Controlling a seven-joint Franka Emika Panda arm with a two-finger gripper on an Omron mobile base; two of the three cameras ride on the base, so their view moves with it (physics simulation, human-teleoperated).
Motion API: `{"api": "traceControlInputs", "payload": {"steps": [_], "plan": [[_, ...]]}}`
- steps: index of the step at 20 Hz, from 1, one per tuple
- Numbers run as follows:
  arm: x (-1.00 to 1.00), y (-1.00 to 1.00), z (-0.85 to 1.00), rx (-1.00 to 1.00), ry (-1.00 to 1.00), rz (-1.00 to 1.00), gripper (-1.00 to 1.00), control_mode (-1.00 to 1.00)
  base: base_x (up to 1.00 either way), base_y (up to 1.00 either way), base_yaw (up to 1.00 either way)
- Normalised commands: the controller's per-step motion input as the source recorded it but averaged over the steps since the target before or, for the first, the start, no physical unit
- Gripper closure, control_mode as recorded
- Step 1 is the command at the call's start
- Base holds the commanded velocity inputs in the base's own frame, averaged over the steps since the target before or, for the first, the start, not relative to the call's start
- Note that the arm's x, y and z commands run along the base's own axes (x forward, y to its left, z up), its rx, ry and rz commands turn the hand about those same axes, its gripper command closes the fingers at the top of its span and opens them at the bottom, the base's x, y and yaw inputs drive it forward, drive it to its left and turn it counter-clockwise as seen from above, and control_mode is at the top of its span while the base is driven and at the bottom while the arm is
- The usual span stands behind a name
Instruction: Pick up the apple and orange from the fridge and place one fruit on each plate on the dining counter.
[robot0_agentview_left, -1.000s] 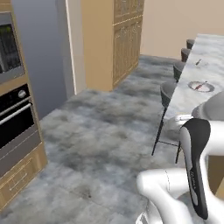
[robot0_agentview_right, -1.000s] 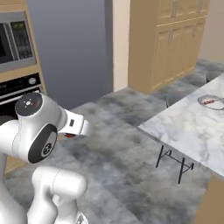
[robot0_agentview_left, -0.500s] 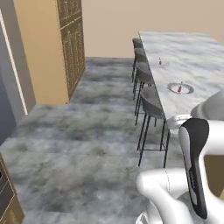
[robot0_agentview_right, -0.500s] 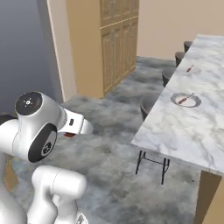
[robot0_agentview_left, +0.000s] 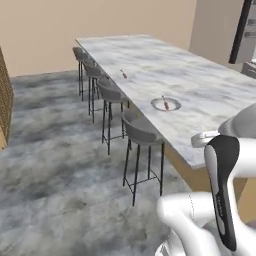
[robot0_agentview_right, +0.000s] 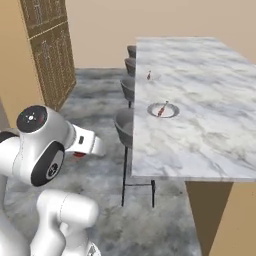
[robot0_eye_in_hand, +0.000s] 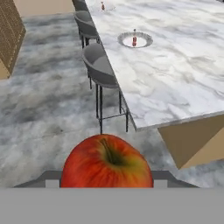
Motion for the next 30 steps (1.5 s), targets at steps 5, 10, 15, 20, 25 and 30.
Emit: {"api": "traceControlInputs", "payload": {"steps": [5,10,15,20,25,30], "plan": [[0.0,0.0,0.0,0.0,0.0,0.0,1.0,1.0,1.0,0.63,-0.38],[0.0,0.0,0.0,0.0,0.0,0.0,1.0,1.0,0.93,0.8,-0.5],[0.0,0.0,0.0,0.0,0.0,0.0,1.0,1.0,0.51,0.98,-0.58],[0.0,0.0,0.0,0.0,0.0,0.0,1.0,1.0,0.84,0.84,-0.65],[0.0,0.0,0.0,0.0,0.0,0.0,1.0,1.0,0.49,0.92,-0.64],[0.0,0.0,0.0,0.0,0.0,0.0,1.0,1.0,0.37,0.69,-0.71]]}}
